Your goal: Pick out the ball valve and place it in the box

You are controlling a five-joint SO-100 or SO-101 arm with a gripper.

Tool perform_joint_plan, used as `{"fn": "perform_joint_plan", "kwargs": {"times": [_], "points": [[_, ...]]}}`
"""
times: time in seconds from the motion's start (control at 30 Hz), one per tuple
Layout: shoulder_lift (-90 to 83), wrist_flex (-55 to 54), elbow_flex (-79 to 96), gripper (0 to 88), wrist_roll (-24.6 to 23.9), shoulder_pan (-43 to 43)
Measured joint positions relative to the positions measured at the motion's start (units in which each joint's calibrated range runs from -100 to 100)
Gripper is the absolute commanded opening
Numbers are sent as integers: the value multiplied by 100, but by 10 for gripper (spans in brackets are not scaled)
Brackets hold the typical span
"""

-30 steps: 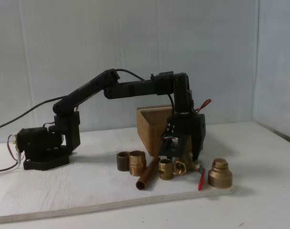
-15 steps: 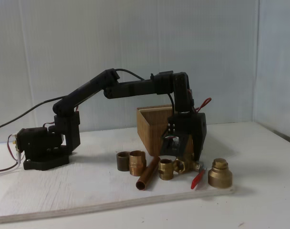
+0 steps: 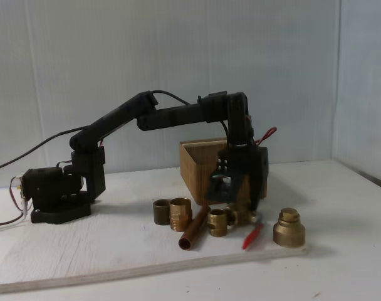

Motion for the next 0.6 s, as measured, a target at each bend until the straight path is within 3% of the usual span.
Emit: {"fn": "perform_joint_plan", "kwargs": {"times": [0.6], "points": [[25,215,-744,31,-114,44]]}}
